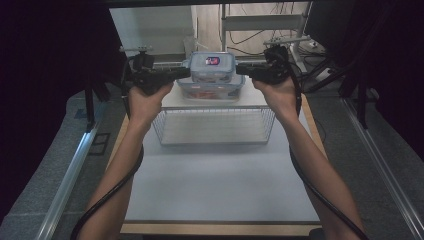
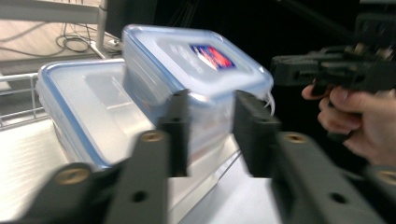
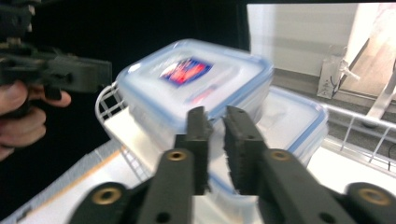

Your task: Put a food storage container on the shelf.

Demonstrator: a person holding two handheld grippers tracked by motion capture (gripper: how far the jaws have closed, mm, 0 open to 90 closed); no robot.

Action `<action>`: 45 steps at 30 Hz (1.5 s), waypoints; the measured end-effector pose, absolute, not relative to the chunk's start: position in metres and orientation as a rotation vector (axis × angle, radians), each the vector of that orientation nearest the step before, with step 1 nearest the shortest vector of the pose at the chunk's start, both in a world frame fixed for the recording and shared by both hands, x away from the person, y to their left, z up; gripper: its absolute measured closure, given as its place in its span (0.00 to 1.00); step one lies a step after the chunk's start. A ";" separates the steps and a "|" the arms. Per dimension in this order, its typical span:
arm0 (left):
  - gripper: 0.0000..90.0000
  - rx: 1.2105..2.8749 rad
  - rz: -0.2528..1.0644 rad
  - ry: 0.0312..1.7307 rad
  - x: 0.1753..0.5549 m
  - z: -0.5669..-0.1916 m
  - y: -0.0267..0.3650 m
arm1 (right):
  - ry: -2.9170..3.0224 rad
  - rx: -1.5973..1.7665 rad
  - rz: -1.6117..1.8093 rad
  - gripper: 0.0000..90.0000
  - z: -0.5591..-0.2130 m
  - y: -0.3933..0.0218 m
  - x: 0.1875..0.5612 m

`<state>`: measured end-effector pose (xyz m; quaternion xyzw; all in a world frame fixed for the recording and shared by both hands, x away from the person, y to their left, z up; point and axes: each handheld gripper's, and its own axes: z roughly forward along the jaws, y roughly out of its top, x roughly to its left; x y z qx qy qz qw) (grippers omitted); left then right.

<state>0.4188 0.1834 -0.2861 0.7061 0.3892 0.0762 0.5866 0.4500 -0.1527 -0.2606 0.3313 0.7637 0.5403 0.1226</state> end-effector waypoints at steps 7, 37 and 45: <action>0.96 1.735 0.202 0.918 0.424 -0.292 0.167 | 2.324 0.912 1.562 0.99 -0.278 -0.141 0.444; 0.25 1.870 0.342 0.796 0.332 -0.365 0.153 | 2.375 0.786 1.452 0.38 -0.351 -0.171 0.372; 0.13 1.886 0.382 0.798 0.294 -0.397 0.154 | 2.373 0.761 1.400 0.22 -0.381 -0.181 0.344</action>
